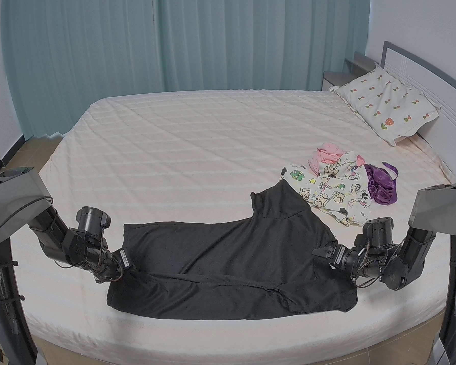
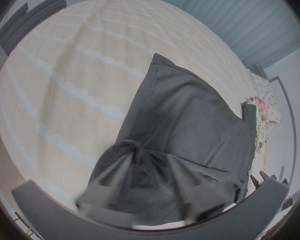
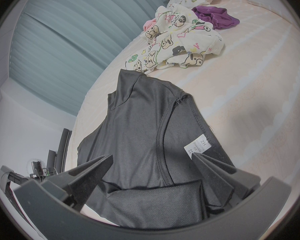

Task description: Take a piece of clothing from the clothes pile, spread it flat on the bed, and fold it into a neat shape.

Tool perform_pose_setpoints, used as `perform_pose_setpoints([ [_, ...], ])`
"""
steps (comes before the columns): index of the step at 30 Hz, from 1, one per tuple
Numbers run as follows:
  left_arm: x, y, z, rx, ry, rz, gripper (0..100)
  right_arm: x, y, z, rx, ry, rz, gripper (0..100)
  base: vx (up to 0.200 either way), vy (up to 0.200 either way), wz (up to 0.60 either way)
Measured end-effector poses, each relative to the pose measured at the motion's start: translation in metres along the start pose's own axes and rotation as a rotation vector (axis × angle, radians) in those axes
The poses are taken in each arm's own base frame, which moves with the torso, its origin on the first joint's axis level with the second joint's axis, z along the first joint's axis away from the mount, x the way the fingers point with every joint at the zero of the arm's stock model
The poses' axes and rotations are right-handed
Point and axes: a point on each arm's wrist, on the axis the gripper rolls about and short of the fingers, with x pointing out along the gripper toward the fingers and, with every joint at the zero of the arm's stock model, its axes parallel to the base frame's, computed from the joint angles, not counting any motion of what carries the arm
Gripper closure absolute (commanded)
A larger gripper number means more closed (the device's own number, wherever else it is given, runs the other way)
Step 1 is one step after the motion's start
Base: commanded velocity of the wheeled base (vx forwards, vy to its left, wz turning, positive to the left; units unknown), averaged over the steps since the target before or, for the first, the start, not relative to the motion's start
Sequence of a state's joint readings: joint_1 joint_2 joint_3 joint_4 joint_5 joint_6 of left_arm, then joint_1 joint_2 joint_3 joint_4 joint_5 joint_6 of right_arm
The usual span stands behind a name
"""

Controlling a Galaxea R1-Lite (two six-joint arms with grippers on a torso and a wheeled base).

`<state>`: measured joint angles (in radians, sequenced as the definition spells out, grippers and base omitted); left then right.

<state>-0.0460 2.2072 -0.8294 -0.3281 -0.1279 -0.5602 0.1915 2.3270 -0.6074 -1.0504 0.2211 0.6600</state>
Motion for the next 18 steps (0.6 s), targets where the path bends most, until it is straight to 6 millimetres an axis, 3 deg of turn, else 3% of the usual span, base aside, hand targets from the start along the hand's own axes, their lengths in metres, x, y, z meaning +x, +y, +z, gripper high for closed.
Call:
perform_pose_setpoints([
  [18, 0.0, 0.012, 0.009, -0.099, -0.008, 0.012, 100, 0.005, -0.005, -0.004, -0.035, 0.026, 0.001, 0, 0.0, 0.0, 0.0],
])
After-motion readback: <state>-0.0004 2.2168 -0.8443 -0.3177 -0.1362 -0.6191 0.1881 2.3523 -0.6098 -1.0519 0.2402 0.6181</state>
